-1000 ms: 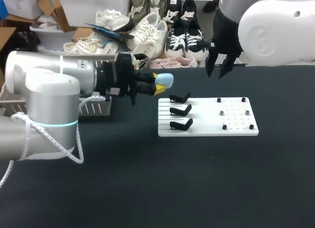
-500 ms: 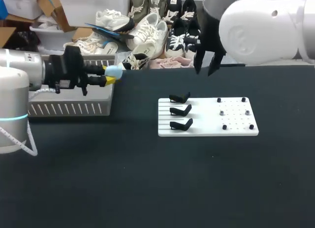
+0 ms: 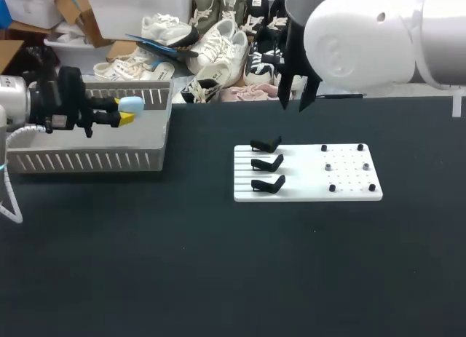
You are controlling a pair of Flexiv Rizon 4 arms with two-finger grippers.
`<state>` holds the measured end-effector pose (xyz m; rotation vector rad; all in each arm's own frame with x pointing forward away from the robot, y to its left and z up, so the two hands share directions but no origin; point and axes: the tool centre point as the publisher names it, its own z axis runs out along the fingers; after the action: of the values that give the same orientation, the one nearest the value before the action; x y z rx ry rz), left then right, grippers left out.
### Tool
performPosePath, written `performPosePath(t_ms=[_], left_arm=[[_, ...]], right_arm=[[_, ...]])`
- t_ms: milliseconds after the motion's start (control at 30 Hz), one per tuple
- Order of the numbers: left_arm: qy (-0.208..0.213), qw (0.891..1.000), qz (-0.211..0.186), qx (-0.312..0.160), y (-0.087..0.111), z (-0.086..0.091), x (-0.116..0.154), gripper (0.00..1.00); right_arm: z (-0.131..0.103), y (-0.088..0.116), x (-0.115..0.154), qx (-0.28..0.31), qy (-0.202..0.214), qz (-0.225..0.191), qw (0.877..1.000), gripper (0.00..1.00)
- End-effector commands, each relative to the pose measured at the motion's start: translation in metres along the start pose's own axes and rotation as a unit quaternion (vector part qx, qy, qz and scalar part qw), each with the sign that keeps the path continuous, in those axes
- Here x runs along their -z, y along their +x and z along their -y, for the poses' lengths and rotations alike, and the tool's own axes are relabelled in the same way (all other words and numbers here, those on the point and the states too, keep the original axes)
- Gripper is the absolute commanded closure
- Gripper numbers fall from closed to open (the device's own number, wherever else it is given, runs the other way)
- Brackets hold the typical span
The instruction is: Pick up each earbud case from the left stands, insert the matching earbuds, close the lid, and place the case in the box.
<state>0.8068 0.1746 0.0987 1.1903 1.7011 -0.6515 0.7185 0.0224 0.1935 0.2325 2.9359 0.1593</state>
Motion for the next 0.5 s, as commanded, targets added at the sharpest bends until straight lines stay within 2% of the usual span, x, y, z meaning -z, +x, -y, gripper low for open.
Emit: performPosePath(t_ms=[33, 333, 500], left_arm=[[0.037, 0.999, -0.007, 0.010, 0.014, -0.017, -0.014, 1.00], [0.049, 0.998, -0.021, 0.037, 0.036, -0.029, -0.023, 1.00], [0.061, 0.997, -0.028, 0.038, 0.038, -0.030, -0.030, 1.00]], right_arm=[[-0.004, -0.003, -0.001, -0.002, 0.005, -0.004, 1.000, 0.75], [-0.008, -0.005, -0.004, 0.000, 0.010, -0.008, 1.000, 0.75], [-0.008, -0.004, -0.007, -0.001, 0.012, -0.010, 1.000, 0.75]])
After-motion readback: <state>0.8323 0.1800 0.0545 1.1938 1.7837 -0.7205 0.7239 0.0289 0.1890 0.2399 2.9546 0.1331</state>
